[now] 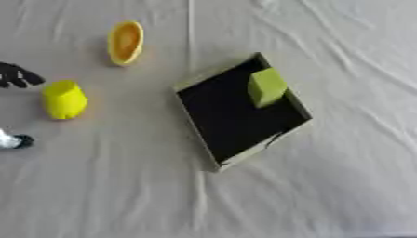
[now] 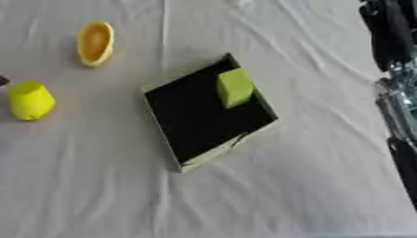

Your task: Pick up objects on the table and place them in the box.

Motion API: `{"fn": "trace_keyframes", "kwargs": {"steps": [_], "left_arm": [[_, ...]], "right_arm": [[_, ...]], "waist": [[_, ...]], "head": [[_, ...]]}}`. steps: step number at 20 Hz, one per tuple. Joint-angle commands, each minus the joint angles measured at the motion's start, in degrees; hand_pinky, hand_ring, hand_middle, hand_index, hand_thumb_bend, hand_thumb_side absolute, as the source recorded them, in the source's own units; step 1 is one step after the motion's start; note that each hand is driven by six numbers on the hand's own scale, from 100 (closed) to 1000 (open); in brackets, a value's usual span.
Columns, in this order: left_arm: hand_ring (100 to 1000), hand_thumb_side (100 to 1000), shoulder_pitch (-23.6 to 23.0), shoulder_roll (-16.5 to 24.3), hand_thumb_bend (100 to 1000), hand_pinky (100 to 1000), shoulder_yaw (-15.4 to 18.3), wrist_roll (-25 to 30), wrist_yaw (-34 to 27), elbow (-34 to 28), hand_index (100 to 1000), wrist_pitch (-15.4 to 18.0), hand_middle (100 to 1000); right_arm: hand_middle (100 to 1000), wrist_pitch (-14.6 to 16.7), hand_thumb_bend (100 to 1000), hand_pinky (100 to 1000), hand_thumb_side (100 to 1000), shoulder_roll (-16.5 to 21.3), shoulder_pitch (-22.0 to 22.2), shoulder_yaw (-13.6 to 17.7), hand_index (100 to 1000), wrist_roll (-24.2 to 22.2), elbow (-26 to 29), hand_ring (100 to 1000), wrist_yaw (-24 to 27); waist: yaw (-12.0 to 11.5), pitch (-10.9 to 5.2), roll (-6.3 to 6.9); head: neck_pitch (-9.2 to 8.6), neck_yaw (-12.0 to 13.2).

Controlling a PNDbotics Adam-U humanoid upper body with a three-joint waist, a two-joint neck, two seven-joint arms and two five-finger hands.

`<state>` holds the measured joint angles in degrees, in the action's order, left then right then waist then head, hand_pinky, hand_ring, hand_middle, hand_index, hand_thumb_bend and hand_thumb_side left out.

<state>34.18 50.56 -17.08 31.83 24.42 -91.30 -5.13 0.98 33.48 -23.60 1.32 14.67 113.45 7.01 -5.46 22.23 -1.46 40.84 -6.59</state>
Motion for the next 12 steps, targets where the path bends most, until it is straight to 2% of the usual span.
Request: {"fn": "trace_keyframes", "kwargs": {"steps": [1,4,9,11,12], "left_arm": [[845,100,1.67,0.08,575,854,0.01,-0.23,1.01,1.29,904,0.41,813],[838,100,2.65,-0.9,533,847,-0.36,-0.8,1.41,2.46,901,0.37,804],[826,100,4.63,-2.62,519,840,-0.54,-1.77,1.56,3.4,892,0.16,786],[804,100,5.32,-3.1,445,821,-0.58,-2.0,2.03,3.69,853,-0.02,749],[782,100,5.53,-3.24,379,808,-0.6,-2.2,2.35,3.74,826,-0.15,716]], "right_arm": [[728,0.03,100,880,697,0.83,-0.57,0.22,842,-0.08,1.14,884,0.31],[727,0.01,100,881,697,0.75,-0.63,0.13,843,-0.18,1.14,884,0.39],[727,-0.08,100,881,700,0.63,-0.58,0.02,843,-0.37,1.14,885,0.59],[727,-0.13,100,881,700,0.52,-0.58,-0.03,843,-0.44,1.14,885,0.65],[726,-0.16,100,882,701,0.49,-0.57,-0.04,844,-0.45,1.14,885,0.68]], "waist": [[0.08,-0.97,0.25],[0.15,-0.86,0.29],[0.23,-0.78,0.33],[0.3,-0.75,0.36],[0.34,-0.73,0.38]], "head": [[-0.09,0.18],[-0.17,0.21],[-0.19,0.27],[-0.2,0.29],[-0.2,0.26]]}}
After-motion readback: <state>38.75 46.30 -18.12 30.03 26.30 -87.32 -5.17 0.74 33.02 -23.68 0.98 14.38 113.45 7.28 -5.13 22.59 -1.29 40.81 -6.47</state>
